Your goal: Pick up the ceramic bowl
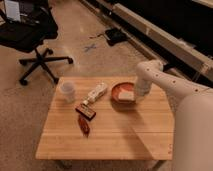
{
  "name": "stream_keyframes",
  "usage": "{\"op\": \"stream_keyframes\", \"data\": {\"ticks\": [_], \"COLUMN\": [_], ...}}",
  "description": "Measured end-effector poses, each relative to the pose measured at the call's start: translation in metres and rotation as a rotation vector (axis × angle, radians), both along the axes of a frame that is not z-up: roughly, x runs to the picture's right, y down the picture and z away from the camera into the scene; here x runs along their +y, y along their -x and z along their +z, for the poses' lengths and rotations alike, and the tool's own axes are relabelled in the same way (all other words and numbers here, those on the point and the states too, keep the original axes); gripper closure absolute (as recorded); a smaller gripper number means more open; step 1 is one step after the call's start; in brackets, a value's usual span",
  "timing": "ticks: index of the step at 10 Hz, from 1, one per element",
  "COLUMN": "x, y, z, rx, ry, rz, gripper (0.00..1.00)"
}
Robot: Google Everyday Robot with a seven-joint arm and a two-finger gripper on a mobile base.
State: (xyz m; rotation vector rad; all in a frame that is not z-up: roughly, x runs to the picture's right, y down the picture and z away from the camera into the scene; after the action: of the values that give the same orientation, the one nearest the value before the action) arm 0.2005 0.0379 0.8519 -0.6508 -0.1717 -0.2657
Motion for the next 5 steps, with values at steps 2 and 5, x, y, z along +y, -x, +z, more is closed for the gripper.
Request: {"op": "stream_keyframes", "data": {"ticks": [2,5], "x": [-0.0075,-0.0105], "y": [0.0001,0.0001], "z": [-0.0115,-0.0123], "rx": [-0.003,-0.028], "ry": [0.012,0.025], "rz": [-0.017,-0.026], "gripper": [0.98,0.98]}}
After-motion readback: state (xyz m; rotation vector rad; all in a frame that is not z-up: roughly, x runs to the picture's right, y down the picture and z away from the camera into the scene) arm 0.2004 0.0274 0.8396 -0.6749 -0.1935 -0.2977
